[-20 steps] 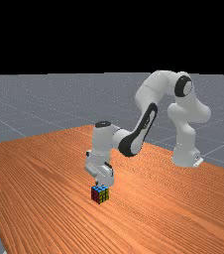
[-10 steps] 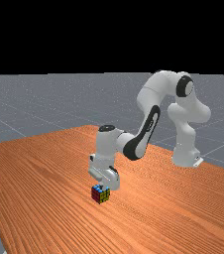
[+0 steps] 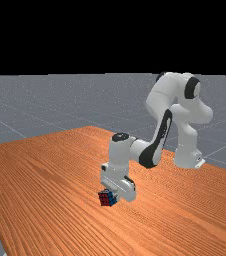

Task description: Rotate the cube till the blue face upward

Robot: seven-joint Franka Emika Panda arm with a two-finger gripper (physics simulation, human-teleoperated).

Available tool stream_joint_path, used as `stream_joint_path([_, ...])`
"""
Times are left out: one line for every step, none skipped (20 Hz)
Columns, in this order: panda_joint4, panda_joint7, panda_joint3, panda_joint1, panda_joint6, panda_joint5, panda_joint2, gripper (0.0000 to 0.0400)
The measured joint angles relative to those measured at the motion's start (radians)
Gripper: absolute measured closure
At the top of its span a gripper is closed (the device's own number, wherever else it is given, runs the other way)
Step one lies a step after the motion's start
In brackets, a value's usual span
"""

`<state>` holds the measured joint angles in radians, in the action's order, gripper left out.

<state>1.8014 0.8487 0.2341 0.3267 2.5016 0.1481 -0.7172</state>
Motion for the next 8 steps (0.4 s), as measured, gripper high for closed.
stream_joint_path([0.004,0.002,0.000,0.003,-0.002,-0.001,-0.003,0.0396])
stream_joint_path([0.005,0.003,0.001,0.004,-0.006,-0.002,-0.003,0.0398])
stream_joint_path([0.007,0.004,0.003,0.005,-0.009,-0.004,-0.001,0.0399])
stream_joint_path([0.009,0.007,0.005,0.007,-0.010,-0.005,0.005,0.0399])
stream_joint_path([0.011,0.009,0.009,0.010,-0.012,-0.008,0.017,0.0400])
stream_joint_path([0.013,0.012,0.012,0.013,-0.013,-0.010,0.030,0.0400])
stream_joint_path([0.016,0.013,0.016,0.017,-0.013,-0.014,0.044,0.0400])
stream_joint_path([0.024,0.013,0.020,0.022,-0.012,-0.020,0.060,0.0400])
